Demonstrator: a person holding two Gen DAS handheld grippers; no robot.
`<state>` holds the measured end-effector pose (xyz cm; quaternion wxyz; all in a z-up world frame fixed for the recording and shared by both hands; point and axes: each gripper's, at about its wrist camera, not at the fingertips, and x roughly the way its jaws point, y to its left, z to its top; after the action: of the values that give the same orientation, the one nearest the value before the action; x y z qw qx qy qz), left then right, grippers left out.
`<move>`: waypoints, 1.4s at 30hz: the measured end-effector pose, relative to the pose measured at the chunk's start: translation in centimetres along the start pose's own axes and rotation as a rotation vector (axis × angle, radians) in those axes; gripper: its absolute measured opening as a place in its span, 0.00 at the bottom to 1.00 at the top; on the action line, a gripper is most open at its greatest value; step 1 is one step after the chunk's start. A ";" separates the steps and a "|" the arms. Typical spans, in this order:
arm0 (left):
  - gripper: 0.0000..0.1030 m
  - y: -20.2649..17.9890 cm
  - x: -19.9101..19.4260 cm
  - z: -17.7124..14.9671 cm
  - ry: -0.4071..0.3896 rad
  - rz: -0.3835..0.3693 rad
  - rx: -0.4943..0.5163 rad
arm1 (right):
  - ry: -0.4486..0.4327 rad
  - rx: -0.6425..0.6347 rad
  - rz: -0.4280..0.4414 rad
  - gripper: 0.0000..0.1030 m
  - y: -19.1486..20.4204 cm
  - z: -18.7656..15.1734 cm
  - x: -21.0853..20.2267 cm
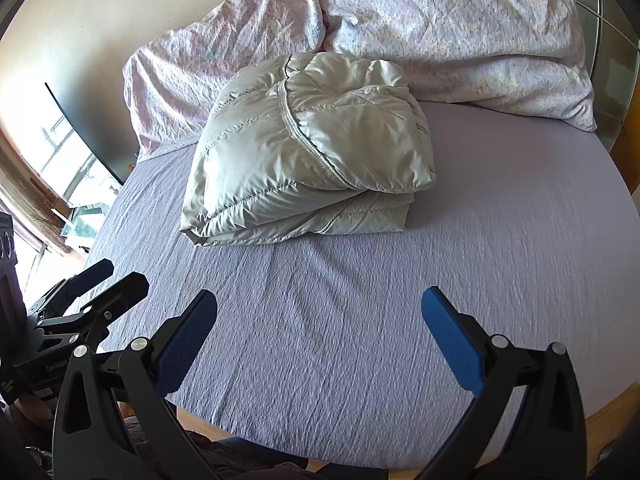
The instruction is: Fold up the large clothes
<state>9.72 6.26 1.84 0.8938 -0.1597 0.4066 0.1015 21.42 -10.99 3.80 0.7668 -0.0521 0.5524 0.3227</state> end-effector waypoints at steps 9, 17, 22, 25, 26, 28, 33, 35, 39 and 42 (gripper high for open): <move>0.98 -0.1 0.2 0.0 0.007 -0.003 0.003 | 0.004 0.001 0.001 0.99 0.0 0.0 0.1; 0.98 0.1 0.4 0.1 0.015 0.012 -0.001 | 0.007 0.001 0.003 0.99 -0.1 0.0 0.3; 0.98 0.3 0.6 0.1 0.020 0.018 -0.006 | 0.007 0.002 0.003 0.99 -0.1 0.1 0.3; 0.98 0.3 0.6 0.1 0.020 0.018 -0.004 | 0.007 0.001 0.003 0.99 -0.1 0.1 0.3; 0.98 0.3 0.6 0.1 0.020 0.018 -0.004 | 0.008 0.001 0.003 0.99 -0.1 0.0 0.3; 0.98 0.3 0.6 0.1 0.020 0.018 -0.004 | 0.007 0.002 0.003 0.99 -0.1 0.1 0.3; 0.98 0.3 0.7 0.1 0.021 0.018 -0.005 | 0.008 0.003 0.002 0.99 -0.1 0.0 0.3; 0.98 0.3 0.7 0.1 0.022 0.018 -0.005 | 0.008 0.003 0.003 0.99 0.0 0.0 0.4; 0.98 0.2 0.7 0.2 0.022 0.018 -0.004 | 0.008 0.003 0.002 0.99 0.0 0.0 0.4; 0.98 0.2 0.7 0.2 0.023 0.018 -0.004 | 0.007 0.004 0.002 0.99 0.0 0.0 0.4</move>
<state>10.23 6.59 1.36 0.8878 -0.1592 0.4179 0.1086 21.52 -10.84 3.44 0.7647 -0.0512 0.5557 0.3221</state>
